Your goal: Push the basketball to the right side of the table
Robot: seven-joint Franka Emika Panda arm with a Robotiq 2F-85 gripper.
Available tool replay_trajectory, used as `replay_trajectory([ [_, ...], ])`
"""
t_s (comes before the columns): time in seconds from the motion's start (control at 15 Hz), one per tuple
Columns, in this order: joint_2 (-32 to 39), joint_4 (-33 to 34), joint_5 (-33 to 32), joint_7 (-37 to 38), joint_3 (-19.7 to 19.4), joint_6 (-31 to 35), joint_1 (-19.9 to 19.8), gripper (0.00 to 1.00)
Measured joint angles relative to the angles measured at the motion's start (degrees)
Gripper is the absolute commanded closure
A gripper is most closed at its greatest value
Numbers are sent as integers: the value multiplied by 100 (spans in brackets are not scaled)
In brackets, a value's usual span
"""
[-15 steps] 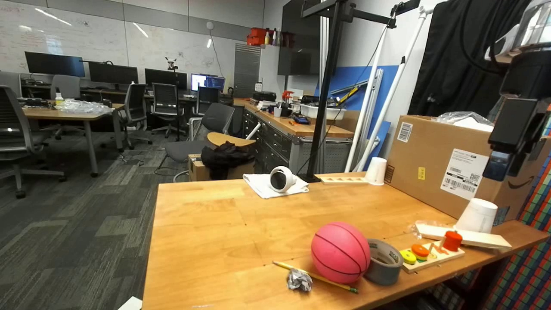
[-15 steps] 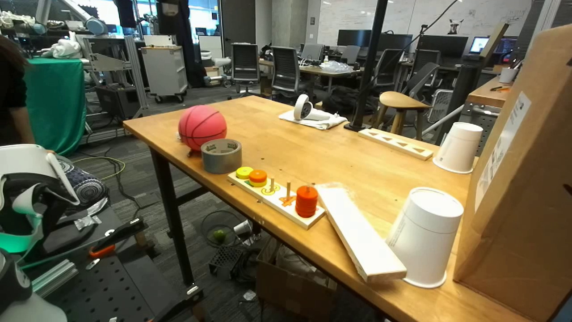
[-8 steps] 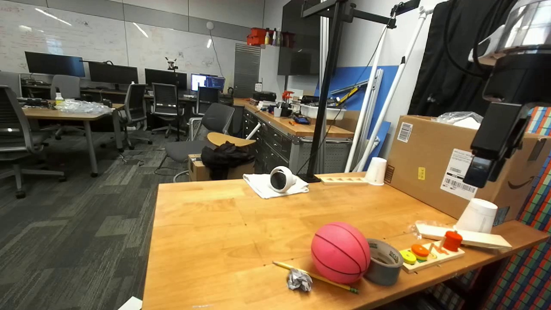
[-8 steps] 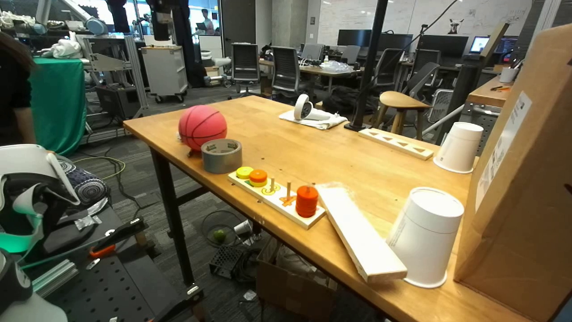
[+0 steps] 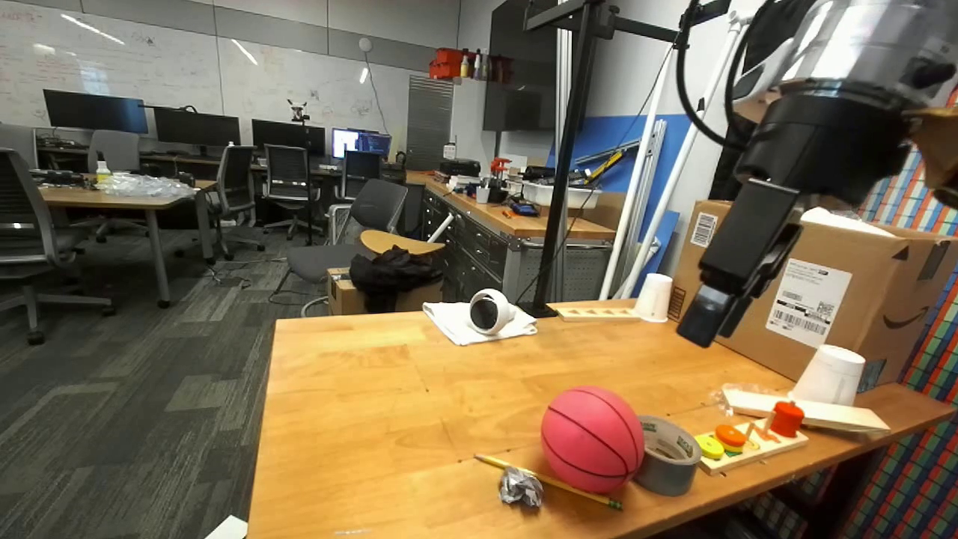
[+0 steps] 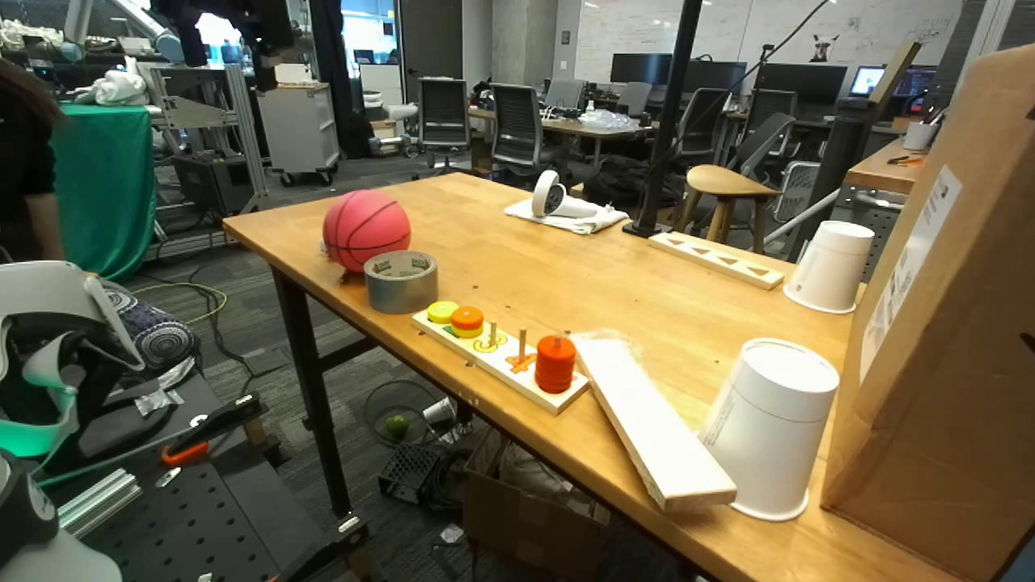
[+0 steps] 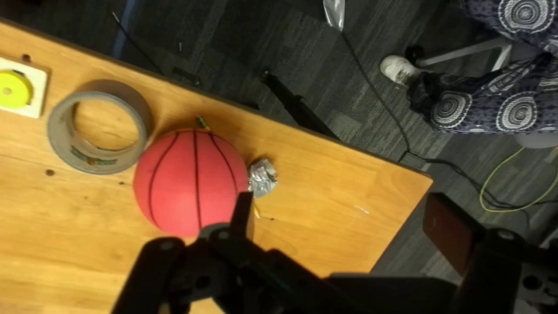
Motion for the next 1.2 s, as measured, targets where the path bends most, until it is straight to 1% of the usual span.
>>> replay_trajectory([
  [0.27,713,-29,610,-559,27,696,495,0],
  [0.47,1307,-27,1217,-1310,-45,1023,833,0],
  [0.6,1666,-12,1556,-1892,-86,1154,984,0],
  [0.73,1968,10,1760,-2373,-88,1181,1035,0],
  [0.87,2220,13,1806,-2674,-82,1181,1029,0],
  [1.2,2689,-31,1793,-2936,-31,1177,869,0],
])
